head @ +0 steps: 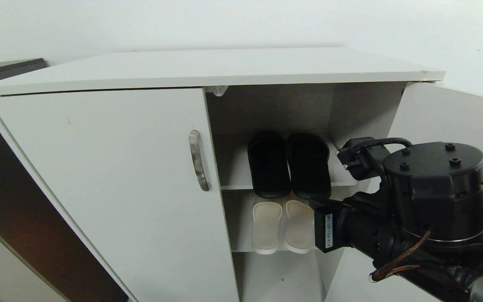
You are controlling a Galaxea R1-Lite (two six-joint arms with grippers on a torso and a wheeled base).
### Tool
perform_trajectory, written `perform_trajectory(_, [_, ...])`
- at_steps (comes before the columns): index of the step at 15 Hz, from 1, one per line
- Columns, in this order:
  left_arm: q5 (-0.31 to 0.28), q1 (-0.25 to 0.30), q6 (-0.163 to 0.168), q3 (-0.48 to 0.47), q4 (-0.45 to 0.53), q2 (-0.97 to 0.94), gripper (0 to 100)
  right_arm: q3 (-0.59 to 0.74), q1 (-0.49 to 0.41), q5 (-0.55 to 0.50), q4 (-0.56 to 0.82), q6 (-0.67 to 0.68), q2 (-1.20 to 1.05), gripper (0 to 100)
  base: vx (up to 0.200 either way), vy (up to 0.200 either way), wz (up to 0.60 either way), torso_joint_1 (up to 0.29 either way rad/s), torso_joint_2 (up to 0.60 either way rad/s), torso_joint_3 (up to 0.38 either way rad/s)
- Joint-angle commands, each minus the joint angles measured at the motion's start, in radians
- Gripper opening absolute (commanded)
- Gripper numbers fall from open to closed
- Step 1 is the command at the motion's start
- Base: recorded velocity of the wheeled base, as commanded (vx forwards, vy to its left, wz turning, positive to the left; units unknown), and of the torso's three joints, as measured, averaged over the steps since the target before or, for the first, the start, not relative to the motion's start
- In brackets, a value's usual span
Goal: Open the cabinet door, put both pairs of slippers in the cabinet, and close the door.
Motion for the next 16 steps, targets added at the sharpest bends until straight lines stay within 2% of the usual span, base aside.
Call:
perform_trajectory(1, [0.0, 0.0, -0.001, 0.0, -0.001, 0.001, 0, 0.0, 0.002, -0.001, -0.001, 0.0, 0.01, 0, -0.2, 0.0, 0.0, 0.007, 0.01, 0.002])
perform_trajectory(16, [0.0, 0.0, -0.001, 0.0, -0.001, 0.001, 0, 0.005, 0.005, -0.006, -0.001, -0.002, 0.025, 0, -0.2, 0.0, 0.0, 0.001, 0.0, 0.001])
